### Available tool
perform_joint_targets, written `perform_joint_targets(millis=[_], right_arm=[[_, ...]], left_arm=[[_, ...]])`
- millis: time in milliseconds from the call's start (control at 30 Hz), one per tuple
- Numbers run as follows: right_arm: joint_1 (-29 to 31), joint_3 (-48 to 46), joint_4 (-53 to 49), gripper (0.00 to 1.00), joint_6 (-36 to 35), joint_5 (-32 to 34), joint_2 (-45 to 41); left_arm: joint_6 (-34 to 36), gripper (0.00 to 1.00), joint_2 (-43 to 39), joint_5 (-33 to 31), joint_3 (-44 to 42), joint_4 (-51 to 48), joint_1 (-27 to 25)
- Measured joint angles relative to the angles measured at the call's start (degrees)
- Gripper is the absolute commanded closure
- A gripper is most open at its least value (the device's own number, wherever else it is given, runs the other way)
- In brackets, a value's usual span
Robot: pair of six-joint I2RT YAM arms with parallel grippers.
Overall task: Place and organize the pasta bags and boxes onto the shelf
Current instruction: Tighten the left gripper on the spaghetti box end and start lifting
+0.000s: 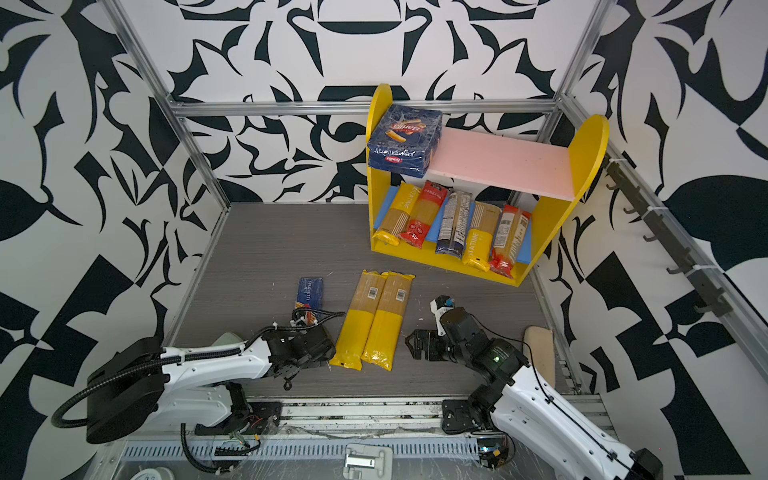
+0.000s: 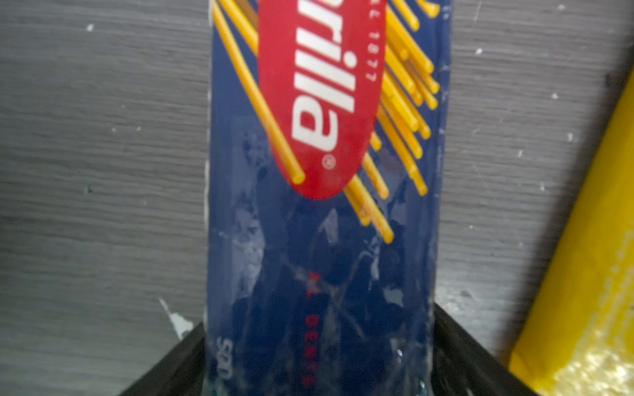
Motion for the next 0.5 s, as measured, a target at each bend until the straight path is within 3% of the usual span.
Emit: perform_joint_targets(millis=[500], right_arm=[[0.0,0.0,-2.3,0.02,0.6,0.2,-1.3]], left_arm=[[-0.7,0.58,-0.3,-1.0,0.3,-0.3,-0.2]])
